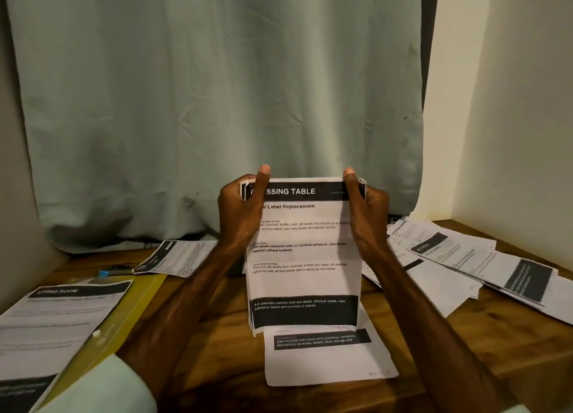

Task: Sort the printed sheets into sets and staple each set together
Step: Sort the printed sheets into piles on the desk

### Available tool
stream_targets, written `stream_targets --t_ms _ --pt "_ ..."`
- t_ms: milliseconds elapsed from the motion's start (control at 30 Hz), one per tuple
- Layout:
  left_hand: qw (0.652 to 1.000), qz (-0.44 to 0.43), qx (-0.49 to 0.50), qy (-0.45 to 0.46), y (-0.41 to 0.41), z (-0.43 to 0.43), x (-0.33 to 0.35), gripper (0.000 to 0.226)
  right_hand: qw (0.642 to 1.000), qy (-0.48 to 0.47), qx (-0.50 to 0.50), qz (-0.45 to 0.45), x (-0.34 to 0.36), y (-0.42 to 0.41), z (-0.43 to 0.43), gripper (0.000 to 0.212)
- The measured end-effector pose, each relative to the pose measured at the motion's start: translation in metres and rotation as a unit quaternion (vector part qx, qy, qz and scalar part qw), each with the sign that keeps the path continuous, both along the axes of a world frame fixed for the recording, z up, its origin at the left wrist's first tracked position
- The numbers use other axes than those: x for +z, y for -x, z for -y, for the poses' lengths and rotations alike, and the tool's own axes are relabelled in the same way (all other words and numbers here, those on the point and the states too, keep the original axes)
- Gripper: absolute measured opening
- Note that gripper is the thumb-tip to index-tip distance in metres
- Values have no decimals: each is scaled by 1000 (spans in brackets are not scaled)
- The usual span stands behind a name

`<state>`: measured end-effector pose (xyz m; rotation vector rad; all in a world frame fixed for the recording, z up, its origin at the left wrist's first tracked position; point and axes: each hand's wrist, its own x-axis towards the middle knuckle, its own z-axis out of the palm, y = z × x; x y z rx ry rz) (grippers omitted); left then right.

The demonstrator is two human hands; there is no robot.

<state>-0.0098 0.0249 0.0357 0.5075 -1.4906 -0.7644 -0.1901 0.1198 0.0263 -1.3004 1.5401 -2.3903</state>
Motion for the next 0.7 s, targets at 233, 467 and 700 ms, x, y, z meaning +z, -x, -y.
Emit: stream_targets --t_ms 233,467,700 --pt "977 40 -156 -139 -13 -7 -52 24 999 -22 -2 -42 -1 1 -3 44" --pt "958 71 -206 -187 -21 -8 -95 29 984 -127 115 -51 -41 15 -23 13" --pt "951 75 -171 -247 -18 -18 -135 16 949 -271 154 46 -134 14 -29 29"
